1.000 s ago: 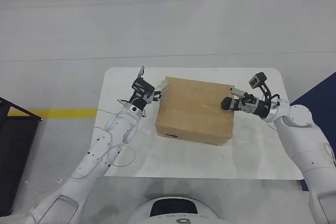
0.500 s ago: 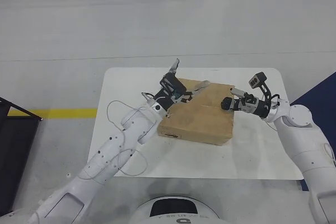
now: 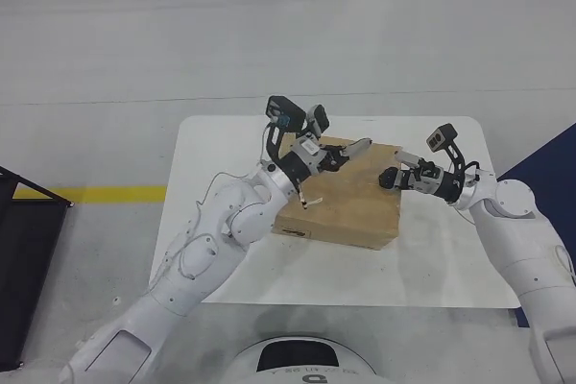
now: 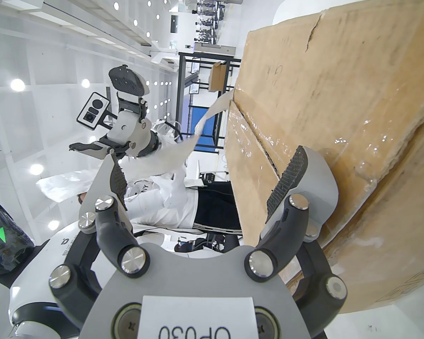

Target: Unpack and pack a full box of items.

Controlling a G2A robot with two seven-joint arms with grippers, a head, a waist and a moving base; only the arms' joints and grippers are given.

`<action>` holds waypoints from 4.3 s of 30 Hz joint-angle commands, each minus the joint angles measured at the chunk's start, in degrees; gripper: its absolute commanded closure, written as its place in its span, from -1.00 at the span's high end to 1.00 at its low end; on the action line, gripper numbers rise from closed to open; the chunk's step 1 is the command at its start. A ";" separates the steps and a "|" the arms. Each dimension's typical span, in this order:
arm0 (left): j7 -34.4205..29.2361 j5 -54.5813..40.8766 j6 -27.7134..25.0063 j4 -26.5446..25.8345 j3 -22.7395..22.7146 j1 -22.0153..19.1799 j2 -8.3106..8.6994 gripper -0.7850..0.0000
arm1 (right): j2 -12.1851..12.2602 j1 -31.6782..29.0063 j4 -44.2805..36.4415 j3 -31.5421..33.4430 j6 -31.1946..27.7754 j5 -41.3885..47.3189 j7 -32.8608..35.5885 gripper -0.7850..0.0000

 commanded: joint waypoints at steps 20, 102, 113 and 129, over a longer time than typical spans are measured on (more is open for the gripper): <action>4.80 24.19 -2.05 -11.25 -24.71 16.66 5.27 1.00 | -0.03 -0.33 -0.69 -0.01 0.27 -0.32 -1.00 1.00; 7.23 43.68 -10.87 21.76 -9.25 1.06 4.29 1.00 | -0.12 -20.02 -15.66 15.89 -7.05 0.88 -14.72 1.00; 7.71 44.51 -10.96 22.20 -8.70 0.54 4.28 1.00 | -0.43 -22.51 -16.93 17.66 -8.44 2.35 -14.41 1.00; 8.04 45.96 -11.53 21.60 -8.86 0.87 4.61 1.00 | -0.12 -28.61 -18.70 21.93 -6.69 -3.70 -21.92 1.00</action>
